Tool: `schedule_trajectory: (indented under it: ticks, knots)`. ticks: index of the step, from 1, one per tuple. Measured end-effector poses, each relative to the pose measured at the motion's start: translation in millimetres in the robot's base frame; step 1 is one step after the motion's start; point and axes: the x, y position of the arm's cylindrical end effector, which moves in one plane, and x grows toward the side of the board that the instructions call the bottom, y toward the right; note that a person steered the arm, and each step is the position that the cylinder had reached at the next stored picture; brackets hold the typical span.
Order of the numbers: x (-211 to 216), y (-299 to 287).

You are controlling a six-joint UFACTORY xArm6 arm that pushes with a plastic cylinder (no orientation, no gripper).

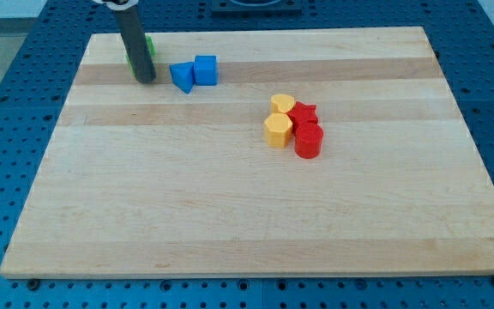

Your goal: Point your arm at the center

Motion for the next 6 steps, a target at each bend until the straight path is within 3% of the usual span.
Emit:
schedule_trajectory:
  ticks: [3, 4, 6]
  knots:
    - [18.1, 12.8]
    - [56.0, 46.0]
    - [65.3, 147.8]
